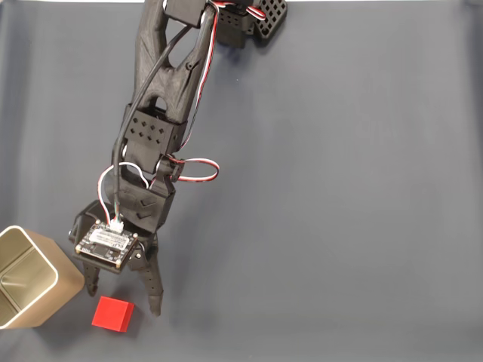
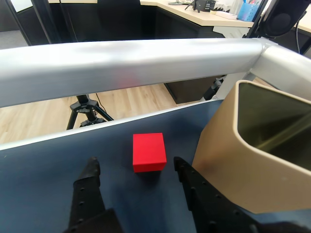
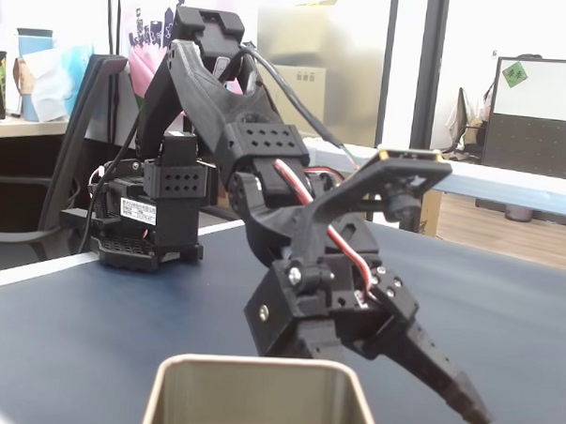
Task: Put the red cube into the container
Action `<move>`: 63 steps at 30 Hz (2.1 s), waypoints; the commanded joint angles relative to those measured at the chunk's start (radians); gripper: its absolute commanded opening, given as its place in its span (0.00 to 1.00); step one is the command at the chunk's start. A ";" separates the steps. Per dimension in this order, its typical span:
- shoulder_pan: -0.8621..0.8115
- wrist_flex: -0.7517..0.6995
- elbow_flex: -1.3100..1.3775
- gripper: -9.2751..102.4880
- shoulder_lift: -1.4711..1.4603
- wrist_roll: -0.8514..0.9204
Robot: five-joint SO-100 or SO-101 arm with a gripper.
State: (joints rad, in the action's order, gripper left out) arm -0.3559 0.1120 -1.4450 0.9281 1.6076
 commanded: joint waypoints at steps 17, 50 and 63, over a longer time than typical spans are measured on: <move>-0.037 -0.232 0.316 0.39 -0.104 -0.023; 0.021 -0.357 0.445 0.27 -0.183 -0.091; 0.029 -0.407 0.446 0.16 -0.158 -0.095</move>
State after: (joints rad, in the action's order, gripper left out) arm -0.3390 -0.2838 -1.0523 0.7271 1.5125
